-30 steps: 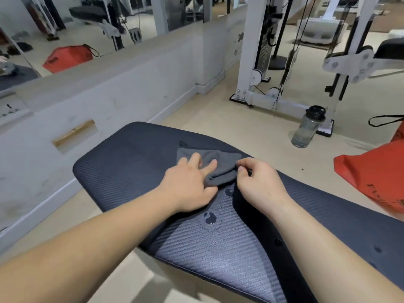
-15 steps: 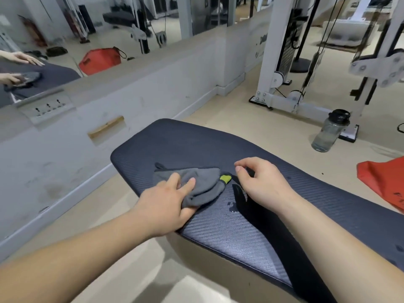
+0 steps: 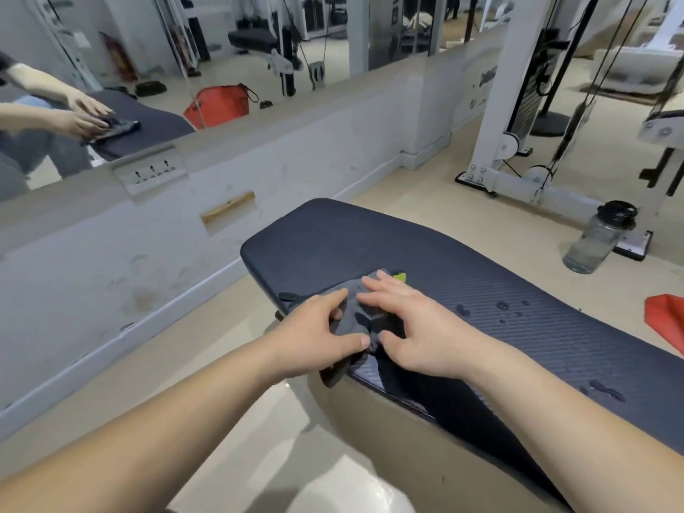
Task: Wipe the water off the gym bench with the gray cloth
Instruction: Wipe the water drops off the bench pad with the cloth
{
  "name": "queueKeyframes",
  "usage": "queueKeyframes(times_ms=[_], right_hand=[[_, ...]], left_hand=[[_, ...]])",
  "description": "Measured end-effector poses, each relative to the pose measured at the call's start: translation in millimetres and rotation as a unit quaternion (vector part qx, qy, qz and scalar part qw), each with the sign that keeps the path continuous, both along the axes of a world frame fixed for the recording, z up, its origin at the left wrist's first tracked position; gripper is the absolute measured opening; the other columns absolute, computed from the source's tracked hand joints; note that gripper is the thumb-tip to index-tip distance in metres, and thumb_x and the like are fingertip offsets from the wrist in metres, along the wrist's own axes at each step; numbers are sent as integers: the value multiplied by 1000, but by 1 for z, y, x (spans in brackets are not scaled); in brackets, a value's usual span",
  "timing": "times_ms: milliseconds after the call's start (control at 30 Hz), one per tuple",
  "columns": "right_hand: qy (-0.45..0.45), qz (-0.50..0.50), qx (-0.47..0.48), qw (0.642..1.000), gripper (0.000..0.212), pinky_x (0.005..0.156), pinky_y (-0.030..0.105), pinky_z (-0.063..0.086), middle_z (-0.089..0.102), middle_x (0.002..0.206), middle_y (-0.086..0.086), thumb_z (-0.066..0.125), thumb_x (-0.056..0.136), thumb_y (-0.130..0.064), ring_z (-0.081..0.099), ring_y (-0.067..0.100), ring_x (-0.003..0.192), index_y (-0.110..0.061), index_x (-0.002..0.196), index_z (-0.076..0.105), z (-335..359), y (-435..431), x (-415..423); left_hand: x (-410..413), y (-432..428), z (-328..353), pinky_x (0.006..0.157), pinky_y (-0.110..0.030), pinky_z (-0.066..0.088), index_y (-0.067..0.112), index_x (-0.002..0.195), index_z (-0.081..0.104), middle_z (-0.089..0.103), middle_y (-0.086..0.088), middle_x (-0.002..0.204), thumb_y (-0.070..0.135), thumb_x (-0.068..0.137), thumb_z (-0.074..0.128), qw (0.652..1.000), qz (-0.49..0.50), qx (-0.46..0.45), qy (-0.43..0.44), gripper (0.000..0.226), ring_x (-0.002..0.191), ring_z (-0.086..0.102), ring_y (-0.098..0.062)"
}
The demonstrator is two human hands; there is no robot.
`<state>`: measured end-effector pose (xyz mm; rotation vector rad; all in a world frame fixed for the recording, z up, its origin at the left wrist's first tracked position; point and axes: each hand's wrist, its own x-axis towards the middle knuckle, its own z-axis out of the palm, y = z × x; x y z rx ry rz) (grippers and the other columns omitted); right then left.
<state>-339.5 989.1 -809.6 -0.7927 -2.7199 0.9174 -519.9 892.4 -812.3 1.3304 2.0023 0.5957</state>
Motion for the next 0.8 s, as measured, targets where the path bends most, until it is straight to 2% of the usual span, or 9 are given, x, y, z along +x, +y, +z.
queueKeyframes(times_ms=[33, 100, 200, 300, 500, 600, 667, 733, 800], right_hand=[[-20, 25, 14, 999, 70, 121, 15, 5, 24, 169, -9, 60, 90, -14, 6, 3, 157, -25, 156, 40, -2, -5, -6], [-83, 59, 61, 993, 77, 126, 25, 6, 17, 171, -6, 62, 91, -30, 6, 9, 158, -29, 160, 28, -10, -12, -17], [-134, 49, 105, 984, 78, 128, 35, 10, 13, 172, -9, 61, 92, -55, 9, 10, 158, -40, 160, 25, -23, -10, -29], [-129, 17, 90, 987, 68, 128, 34, 9, 17, 170, -12, 57, 95, -58, 10, 7, 157, -44, 157, 31, -25, 9, -40], [-168, -139, 118, 969, 52, 127, 41, 14, 21, 171, -3, 41, 105, -48, 17, 17, 157, -39, 156, 37, -32, 50, -60], [-186, -86, 130, 970, 49, 126, 40, 18, 25, 169, -4, 39, 106, -46, 19, 17, 156, -39, 155, 39, -26, 33, -61], [-183, -28, 112, 976, 50, 127, 39, 15, 21, 170, -6, 42, 104, -48, 14, 13, 158, -43, 154, 40, -23, 14, -59], [-172, 28, 67, 982, 51, 128, 36, 10, 19, 170, -11, 50, 102, -45, 9, 6, 157, -44, 153, 42, -19, 1, -50], [-139, 53, -16, 989, 55, 128, 29, 7, 24, 166, -19, 59, 99, -32, 10, -2, 155, -40, 152, 45, -12, -5, -37]], left_hand=[[-4, -7, -4, 92, -44, 57, 44, 125, 55, 60, 8, 113, 53, 71, 76, 998, 40, 29, -43, 59, 84, 62, -15], [-13, -18, -19, 91, -42, 57, 32, 130, 61, 62, 9, 106, 37, 76, 76, 991, 98, 75, -53, 56, 78, 61, -15], [-30, -23, -35, 92, -36, 53, 21, 124, 67, 57, 6, 100, 15, 86, 67, 988, 83, 115, 61, 39, 81, 57, -12], [-47, -16, -32, 88, -30, 52, 26, 125, 66, 55, 9, 105, 23, 89, 64, 982, 66, 143, 106, 37, 80, 56, -7], [-82, -24, -44, 91, -30, 49, 23, 138, 59, 51, 13, 121, 37, 90, 66, 980, 55, 124, 146, 50, 98, 59, -10], [-81, -27, -42, 101, -31, 46, 23, 141, 56, 49, 12, 132, 55, 83, 69, 971, 31, 162, 173, 67, 119, 52, -13], [-67, -26, -37, 106, -34, 44, 27, 144, 53, 46, 11, 140, 66, 76, 65, 966, -23, 183, 183, 79, 129, 45, -15], [-48, -24, -35, 108, -38, 43, 32, 146, 48, 46, 12, 142, 71, 75, 61, 959, -101, 175, 196, 82, 129, 42, -17], [-35, -18, -39, 109, -42, 40, 42, 150, 40, 48, 15, 141, 74, 77, 52, 947, -154, 148, 238, 81, 125, 42, -20]])
